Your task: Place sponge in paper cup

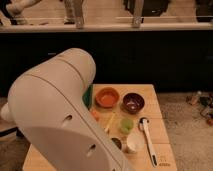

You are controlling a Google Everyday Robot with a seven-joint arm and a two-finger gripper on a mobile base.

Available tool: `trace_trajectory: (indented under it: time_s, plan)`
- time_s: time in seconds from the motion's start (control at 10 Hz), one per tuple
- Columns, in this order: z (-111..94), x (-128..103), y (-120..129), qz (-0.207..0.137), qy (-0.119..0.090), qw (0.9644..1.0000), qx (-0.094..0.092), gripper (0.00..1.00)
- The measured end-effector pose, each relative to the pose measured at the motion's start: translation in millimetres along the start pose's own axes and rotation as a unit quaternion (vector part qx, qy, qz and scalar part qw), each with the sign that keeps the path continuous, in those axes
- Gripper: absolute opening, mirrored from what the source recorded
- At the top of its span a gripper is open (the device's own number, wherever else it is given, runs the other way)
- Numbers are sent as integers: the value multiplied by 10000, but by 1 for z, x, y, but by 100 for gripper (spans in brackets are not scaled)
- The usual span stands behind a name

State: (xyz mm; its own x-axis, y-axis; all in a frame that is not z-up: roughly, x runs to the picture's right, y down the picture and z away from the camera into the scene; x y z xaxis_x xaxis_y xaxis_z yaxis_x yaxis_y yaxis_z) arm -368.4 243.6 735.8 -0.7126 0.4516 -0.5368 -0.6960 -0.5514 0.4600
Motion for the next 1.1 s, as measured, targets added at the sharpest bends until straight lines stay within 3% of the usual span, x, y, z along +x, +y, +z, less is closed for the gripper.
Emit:
trace_trajectory:
  time_s: [0.6,1.1]
  plan:
    - [-52,-2,4,-106,-471,9987,-131,13]
    - [-86,-30,0,117,-736,9969,-253,13]
